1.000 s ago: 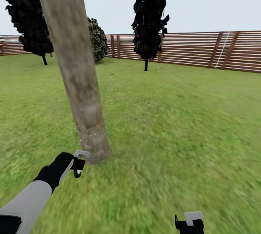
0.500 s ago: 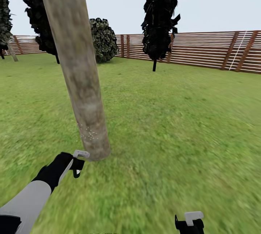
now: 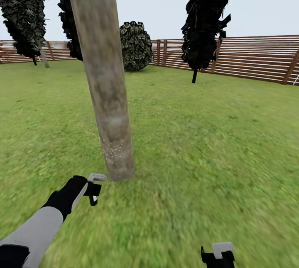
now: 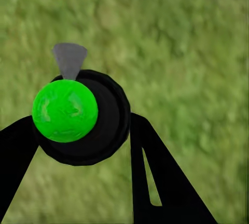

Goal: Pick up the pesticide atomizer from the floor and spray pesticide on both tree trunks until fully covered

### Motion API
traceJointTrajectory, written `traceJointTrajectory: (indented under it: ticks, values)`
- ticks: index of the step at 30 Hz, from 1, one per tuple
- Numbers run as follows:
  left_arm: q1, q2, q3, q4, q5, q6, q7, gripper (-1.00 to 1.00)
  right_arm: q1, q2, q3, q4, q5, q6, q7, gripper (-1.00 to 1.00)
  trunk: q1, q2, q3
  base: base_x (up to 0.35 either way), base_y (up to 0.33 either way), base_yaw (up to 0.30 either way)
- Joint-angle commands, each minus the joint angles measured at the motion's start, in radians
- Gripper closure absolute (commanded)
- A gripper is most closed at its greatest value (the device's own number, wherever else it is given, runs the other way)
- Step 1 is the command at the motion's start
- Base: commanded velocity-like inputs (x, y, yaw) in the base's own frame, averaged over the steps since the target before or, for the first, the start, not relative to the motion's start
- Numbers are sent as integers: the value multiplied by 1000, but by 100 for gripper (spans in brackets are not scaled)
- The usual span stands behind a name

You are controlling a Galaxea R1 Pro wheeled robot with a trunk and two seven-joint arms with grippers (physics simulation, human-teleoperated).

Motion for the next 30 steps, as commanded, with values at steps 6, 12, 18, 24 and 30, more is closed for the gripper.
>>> traceJointTrajectory:
  ticks: [6,12,18,24,30]
  values:
    - [-90,-90,-7,-1,-2,51,-3,100,-1,0,2,1,10,1,-10,-100,0,0,-1,0,-1,64]
    - [-173,-16,1,-2,-2,123,-7,100,-1,-2,1,1,10,1,-10,-100,0,0,-1,0,0,1]
    - [-215,-61,16,-41,-9,226,-4,100,-1,-2,1,1,10,1,-11,-100,0,0,-1,0,0,0]
    - [-260,-61,19,-69,-13,266,-4,100,-1,-2,1,1,10,1,-11,-100,0,0,-1,0,0,0]
    - [-249,-1,12,-71,-15,272,-4,100,-1,-2,1,1,10,1,-11,-100,0,0,-1,0,0,69]
